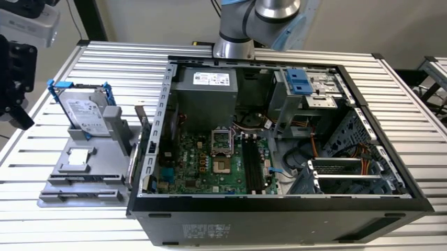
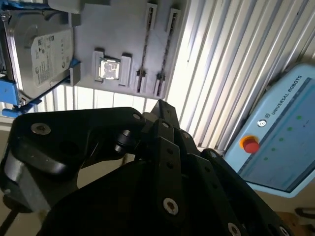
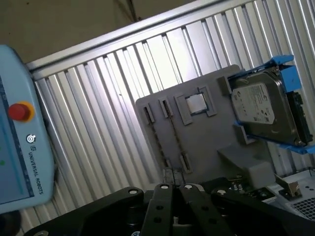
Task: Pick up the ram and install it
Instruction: 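Pick up the ram and move it above insertion slot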
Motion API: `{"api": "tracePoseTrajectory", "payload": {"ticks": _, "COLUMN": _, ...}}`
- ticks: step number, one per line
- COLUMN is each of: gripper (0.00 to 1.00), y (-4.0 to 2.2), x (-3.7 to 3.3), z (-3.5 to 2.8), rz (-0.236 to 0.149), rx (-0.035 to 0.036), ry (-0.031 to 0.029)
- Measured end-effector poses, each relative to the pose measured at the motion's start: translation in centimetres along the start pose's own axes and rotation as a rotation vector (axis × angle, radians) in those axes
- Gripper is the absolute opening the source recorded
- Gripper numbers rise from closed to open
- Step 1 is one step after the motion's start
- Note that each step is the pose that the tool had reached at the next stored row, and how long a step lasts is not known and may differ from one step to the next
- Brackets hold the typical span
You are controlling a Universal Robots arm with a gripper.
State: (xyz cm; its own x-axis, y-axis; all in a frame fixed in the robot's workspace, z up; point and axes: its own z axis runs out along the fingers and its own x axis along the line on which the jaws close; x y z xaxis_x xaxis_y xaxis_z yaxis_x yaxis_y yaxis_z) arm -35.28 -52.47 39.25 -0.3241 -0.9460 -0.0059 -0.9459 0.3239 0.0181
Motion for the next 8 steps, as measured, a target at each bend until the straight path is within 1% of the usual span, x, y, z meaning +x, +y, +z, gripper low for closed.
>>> {"api": "tracePoseTrajectory", "payload": {"ticks": 8, "gripper": 0.0, "y": 0.0, "x": 0.0, "z": 0.02, "rz": -0.143, "rx": -0.0006, "ry": 0.0026}}
